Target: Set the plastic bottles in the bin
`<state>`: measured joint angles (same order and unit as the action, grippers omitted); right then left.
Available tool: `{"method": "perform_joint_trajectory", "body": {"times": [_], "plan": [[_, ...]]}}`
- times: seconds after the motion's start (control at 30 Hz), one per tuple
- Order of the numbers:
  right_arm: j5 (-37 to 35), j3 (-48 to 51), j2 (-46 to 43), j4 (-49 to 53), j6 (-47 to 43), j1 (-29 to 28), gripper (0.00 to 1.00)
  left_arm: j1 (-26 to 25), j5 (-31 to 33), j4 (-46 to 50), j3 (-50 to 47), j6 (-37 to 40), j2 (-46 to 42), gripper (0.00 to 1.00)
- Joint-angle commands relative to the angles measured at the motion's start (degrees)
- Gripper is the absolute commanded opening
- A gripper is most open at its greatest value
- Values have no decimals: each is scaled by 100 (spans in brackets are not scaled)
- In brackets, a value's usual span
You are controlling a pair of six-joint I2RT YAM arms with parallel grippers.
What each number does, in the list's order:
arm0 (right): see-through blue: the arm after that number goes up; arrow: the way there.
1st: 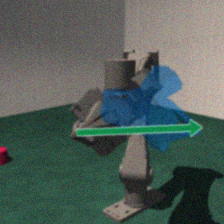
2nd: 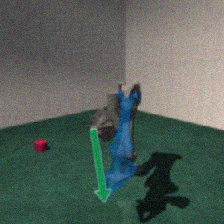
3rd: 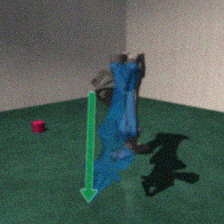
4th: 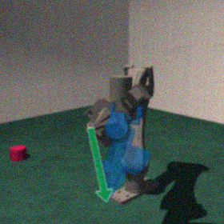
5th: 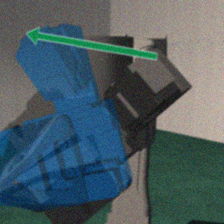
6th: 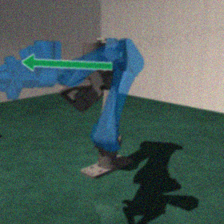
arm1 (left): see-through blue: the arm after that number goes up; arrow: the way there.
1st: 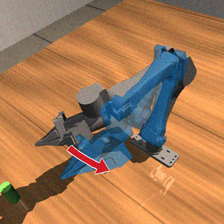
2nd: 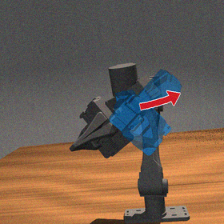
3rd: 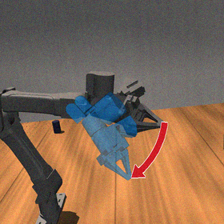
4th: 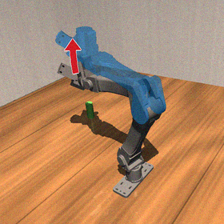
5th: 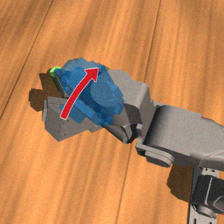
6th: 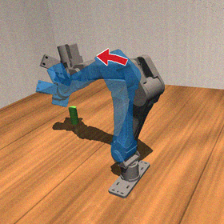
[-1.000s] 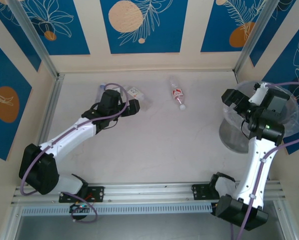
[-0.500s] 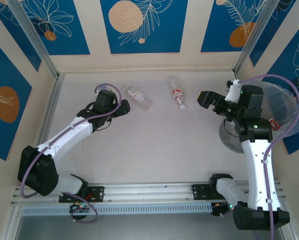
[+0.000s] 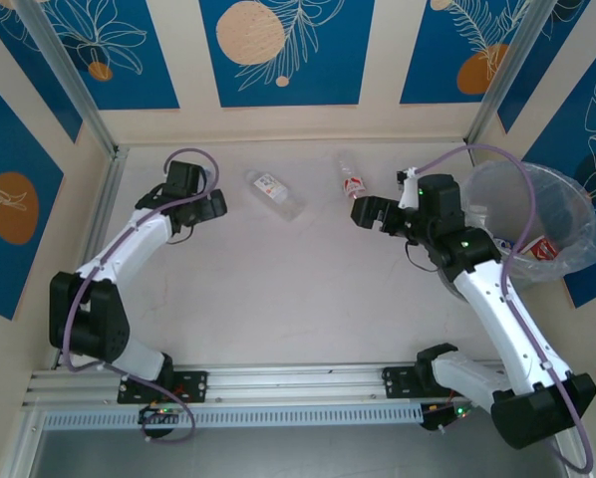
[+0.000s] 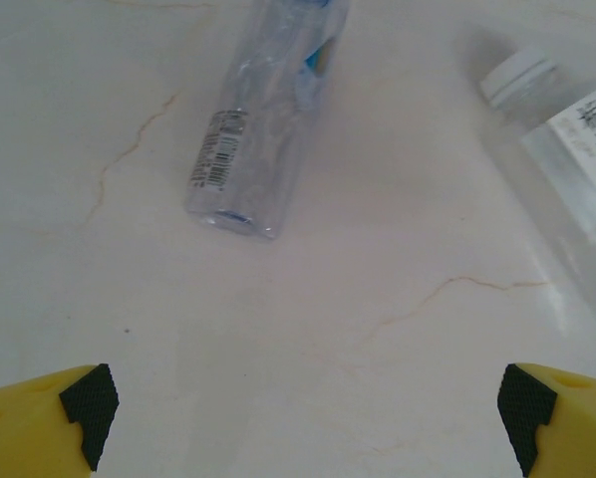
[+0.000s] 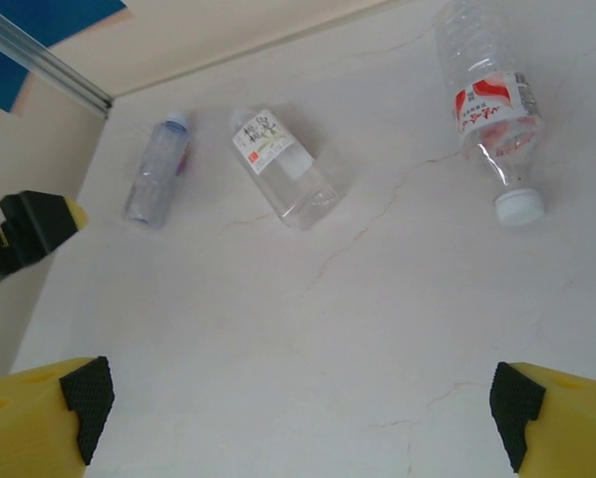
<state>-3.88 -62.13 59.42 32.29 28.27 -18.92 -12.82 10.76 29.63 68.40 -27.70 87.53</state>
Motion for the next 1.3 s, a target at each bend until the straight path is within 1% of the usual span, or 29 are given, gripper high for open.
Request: {"method": "perform_joint_trajectory", "body": {"times": [0.0, 0.07, 0.2, 0.33, 0.5, 0.6, 0.8, 0.93, 1.13, 1.27], "plan": [[-951, 26, 224, -256, -101, -339, 100, 261, -375, 305, 271, 359, 292, 99], [-1066, 42, 403, -246, -177, -548, 100, 386, -496, 379, 419, 562, 507, 99], [-1119, 111, 575, -198, -189, -768, 100, 566, -467, 326, 634, 1003, 873, 99], [-1076, 307, 574, -282, 81, -825, 99, 728, -840, 300, 999, 1452, 1340, 99], [-957, 447, 571, -356, 198, -841, 100, 738, -853, 632, 1634, 1902, 2057, 99], [-979, 465, 562, -361, 209, -849, 100, 748, -719, 735, 1868, 1883, 2435, 99], [-786, 578, 571, -446, 406, -859, 99, 750, -1039, 834, 2326, 2024, 3016, 99], [-827, 631, 558, -342, 443, -868, 100, 745, -1135, 620, 2371, 2088, 3107, 99], [-945, 693, 389, -265, 436, -881, 100, 748, -1091, 798, 2533, 2133, 3352, 94], [-1017, 763, 286, -280, 441, -871, 99, 745, -928, 869, 2547, 2129, 3475, 91]]}}
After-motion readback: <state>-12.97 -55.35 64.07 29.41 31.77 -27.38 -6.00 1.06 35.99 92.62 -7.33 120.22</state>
